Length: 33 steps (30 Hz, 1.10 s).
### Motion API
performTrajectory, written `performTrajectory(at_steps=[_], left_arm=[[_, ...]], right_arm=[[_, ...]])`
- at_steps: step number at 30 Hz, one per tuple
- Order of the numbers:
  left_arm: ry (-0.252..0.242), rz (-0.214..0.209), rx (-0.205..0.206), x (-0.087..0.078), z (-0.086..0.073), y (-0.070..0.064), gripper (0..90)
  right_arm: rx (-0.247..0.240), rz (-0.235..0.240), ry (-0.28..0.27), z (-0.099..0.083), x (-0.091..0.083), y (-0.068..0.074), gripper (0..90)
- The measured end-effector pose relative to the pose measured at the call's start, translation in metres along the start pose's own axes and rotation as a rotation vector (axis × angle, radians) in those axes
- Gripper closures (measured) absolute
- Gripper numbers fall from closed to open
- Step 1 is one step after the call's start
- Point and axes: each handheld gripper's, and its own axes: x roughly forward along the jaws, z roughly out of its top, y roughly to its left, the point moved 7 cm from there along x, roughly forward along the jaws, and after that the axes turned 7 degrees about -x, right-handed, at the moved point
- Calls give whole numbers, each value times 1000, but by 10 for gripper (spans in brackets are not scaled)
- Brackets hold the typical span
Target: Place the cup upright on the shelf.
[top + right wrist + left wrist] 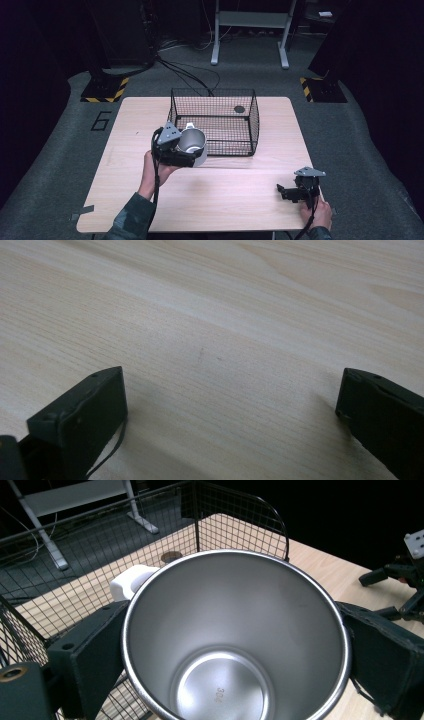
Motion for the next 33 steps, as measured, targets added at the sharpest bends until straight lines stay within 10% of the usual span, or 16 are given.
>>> performTrajectory(at_steps=[33], left_arm=[[9, 13, 11, 41, 52, 29, 63]], right_arm=[[-3, 0, -2, 0, 0, 0, 0]])
